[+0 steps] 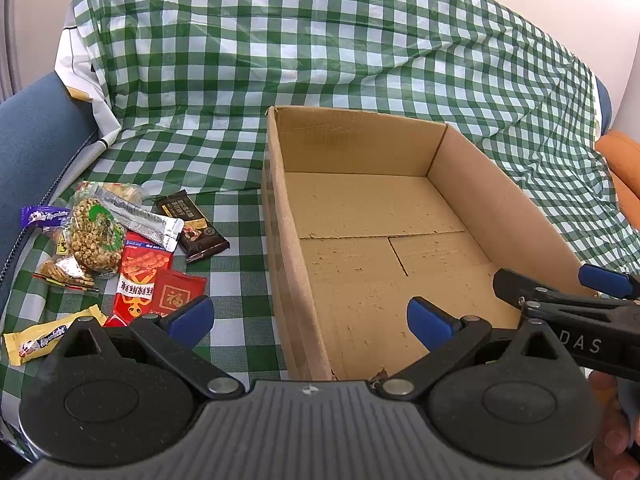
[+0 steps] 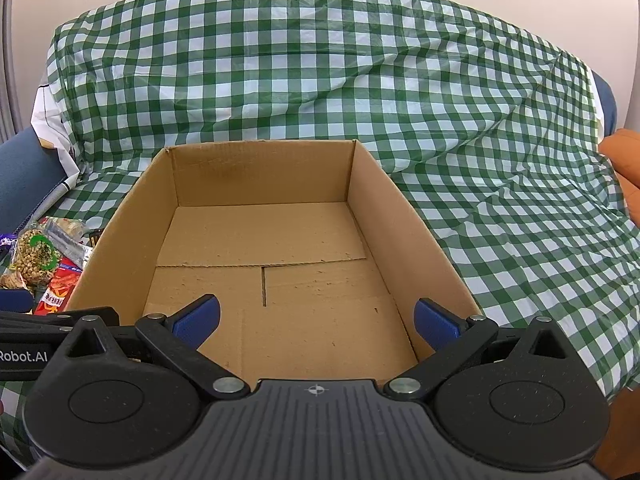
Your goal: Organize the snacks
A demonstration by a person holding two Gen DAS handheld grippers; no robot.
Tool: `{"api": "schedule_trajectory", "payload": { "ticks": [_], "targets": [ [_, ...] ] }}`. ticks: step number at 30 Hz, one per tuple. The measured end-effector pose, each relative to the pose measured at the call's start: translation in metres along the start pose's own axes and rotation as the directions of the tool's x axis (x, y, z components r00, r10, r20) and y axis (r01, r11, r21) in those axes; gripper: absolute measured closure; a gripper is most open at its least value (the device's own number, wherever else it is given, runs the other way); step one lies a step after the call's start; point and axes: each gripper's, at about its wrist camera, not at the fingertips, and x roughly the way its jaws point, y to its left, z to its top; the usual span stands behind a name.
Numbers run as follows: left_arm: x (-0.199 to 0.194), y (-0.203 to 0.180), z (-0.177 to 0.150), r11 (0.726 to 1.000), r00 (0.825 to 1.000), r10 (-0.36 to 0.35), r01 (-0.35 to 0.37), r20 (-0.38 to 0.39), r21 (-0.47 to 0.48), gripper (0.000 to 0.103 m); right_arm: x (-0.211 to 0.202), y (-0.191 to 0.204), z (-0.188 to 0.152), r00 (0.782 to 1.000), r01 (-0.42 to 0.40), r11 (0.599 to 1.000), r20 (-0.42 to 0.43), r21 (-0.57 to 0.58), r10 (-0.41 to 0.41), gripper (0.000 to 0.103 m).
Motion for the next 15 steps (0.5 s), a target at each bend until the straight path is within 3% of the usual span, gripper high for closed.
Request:
{"api": "schedule_trajectory", "payload": {
  "ticks": [12, 13, 15],
  "targets": [
    [-0.005, -0.003, 0.000, 1.000, 0.999, -0.015, 0.015, 0.029, 0.013, 0.000, -0.001, -0.003, 0.001, 1.000, 0.007, 1.000, 0.007, 0.004, -0.007, 0.001],
    [-0.008, -0.001, 0.002, 1.000, 0.999, -0.020, 0.019, 0.042, 0.015, 0.002, -0.002, -0.003, 0.001, 1.000, 0.008, 1.000, 0.014, 0.008, -0.008, 0.002],
    [-0.013, 0.005, 0.005, 0.999, 0.997, -0.036, 0.035, 0.063, 0.013, 0.017, -0.003, -0.004, 0.002, 0.999, 0.004, 1.000, 0.032, 0.019, -0.004, 0.007]
  ]
}}
